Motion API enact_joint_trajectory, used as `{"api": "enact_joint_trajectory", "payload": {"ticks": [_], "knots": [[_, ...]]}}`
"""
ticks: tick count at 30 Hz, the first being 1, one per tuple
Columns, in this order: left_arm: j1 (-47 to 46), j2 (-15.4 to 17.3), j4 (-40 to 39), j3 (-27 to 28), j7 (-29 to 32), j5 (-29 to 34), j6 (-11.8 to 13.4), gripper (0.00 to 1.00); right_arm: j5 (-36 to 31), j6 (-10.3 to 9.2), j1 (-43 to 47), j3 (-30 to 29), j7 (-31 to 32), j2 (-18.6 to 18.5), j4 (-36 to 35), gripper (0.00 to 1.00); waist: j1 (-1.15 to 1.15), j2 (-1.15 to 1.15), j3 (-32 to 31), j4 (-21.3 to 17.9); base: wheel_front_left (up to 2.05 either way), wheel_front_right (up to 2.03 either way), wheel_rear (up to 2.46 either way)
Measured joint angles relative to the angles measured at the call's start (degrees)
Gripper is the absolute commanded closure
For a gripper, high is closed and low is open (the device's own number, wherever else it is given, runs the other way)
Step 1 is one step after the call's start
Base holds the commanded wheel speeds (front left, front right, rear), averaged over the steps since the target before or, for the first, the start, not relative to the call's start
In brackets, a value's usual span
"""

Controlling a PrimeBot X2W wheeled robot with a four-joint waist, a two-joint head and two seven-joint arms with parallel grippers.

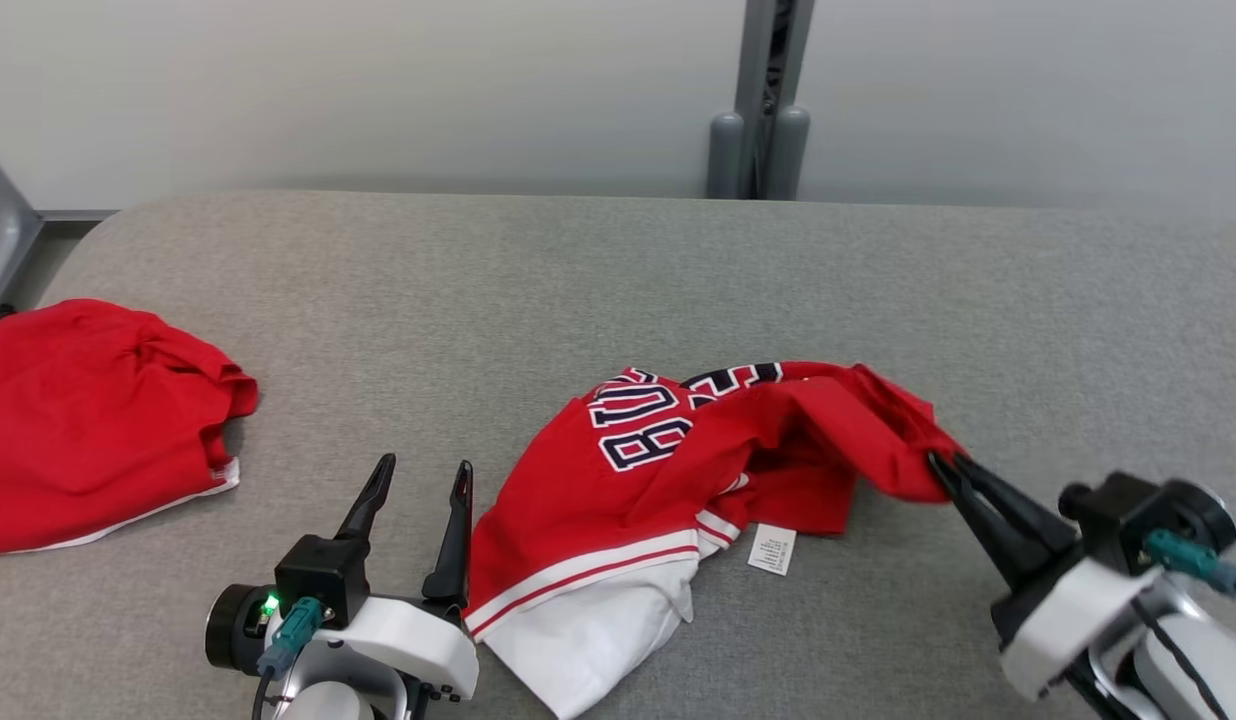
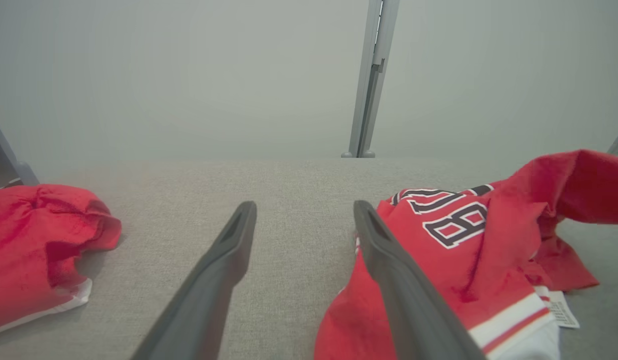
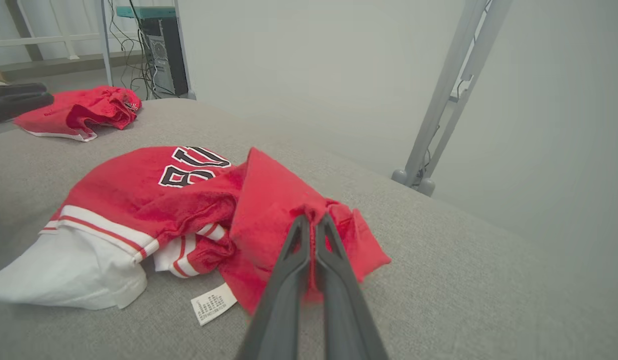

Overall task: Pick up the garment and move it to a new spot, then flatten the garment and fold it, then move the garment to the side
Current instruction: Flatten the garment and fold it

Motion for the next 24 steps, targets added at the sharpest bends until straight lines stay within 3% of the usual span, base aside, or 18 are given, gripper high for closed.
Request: {"api": "enact_joint_trajectory", "payload": {"ticks": [5,12,13,14,15,24], "knots": [[-0.3,0.1,0.0,0.0,0.0,0.3,-0.1,0.00,2.4,0.00,7.1,-2.4,0.2,-1.1,-0.3,1.00,0.00,0.00,1.1,-1.6,0.00,0.00,0.00],[-0.8,0.4,0.4,0.1,0.0,0.4,-0.3,0.00,6.0,0.00,11.1,-1.1,0.8,-0.9,2.9,1.00,0.00,0.00,1.6,-2.5,0.00,0.00,0.00],[-0.8,0.5,0.4,0.1,0.0,0.4,-0.4,0.00,6.1,0.00,11.1,-0.9,0.8,-0.7,3.3,0.91,0.00,0.00,1.7,-2.5,0.00,0.00,0.00],[-0.9,0.5,0.4,0.1,0.0,0.4,-0.4,0.00,6.1,0.00,11.1,-0.8,0.8,-0.6,3.6,0.60,0.00,0.00,1.7,-2.5,0.00,0.00,0.00],[-0.9,0.5,0.5,0.1,0.0,0.4,-0.5,0.00,6.1,0.00,11.0,-1.0,0.8,-0.4,3.7,0.00,0.00,0.00,1.7,-2.6,0.00,0.00,0.00],[-0.9,0.5,0.0,0.6,0.0,0.4,-0.5,0.00,4.2,0.00,10.2,-7.0,0.1,-0.8,-2.5,0.00,0.00,0.00,2.1,-2.5,0.00,0.00,0.00]]}}
